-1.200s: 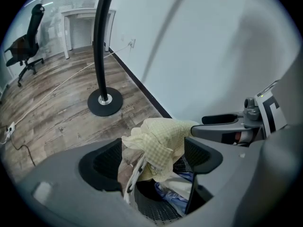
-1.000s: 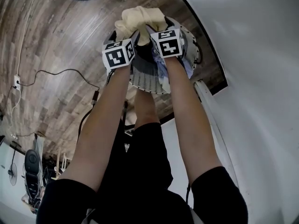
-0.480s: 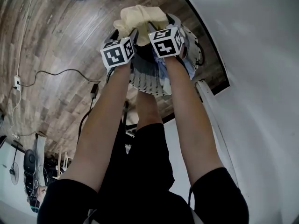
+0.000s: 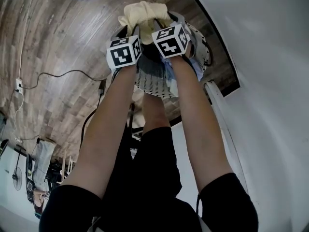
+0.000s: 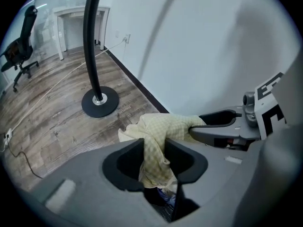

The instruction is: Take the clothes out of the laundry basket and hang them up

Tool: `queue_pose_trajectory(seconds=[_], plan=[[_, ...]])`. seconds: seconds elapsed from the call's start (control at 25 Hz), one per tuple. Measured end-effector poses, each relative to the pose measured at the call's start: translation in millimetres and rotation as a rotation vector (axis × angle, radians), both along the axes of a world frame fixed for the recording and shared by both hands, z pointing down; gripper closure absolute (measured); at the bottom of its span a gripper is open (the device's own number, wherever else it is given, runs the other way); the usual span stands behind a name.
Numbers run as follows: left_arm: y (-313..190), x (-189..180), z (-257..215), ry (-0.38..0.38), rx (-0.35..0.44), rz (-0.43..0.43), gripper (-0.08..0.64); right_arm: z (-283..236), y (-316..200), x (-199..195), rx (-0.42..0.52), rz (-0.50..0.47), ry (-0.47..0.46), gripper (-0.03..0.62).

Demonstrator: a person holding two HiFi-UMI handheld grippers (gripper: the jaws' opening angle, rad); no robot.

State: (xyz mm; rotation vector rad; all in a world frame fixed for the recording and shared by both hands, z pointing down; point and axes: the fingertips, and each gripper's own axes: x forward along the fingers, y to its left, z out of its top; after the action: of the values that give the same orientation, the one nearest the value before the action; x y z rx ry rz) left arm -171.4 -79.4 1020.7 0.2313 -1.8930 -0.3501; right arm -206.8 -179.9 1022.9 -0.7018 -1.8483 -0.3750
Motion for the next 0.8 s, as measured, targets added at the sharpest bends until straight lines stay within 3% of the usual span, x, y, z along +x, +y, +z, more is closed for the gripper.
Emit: queue_pose_trajectory(seconds=[0.2,0.36,0.56,0.8], plan=[[2.1,0.6,-11.8,-0.055,0.011,0.026,0.479,-5.5,1.8,4.2,-0.008,-0.028,-0.004,0.433],[4.7,-0.4,-30.1,-0.119,0.053,0.065,0.494,-20.0,1.9,1.4,-0.047,0.023,-0.019,0.506],[12.1,3.5,-69.8,-0.208,0.071,0.126,0.497,-54.3,-0.9,2.0,-0.110,0.097,-0.054,0.512],[28.5,-1.5,-152.0,-0.311,0.087,0.171,0.496,-135.8,-7.2,5.2,-0.164,0.170,-0.155,0.514]])
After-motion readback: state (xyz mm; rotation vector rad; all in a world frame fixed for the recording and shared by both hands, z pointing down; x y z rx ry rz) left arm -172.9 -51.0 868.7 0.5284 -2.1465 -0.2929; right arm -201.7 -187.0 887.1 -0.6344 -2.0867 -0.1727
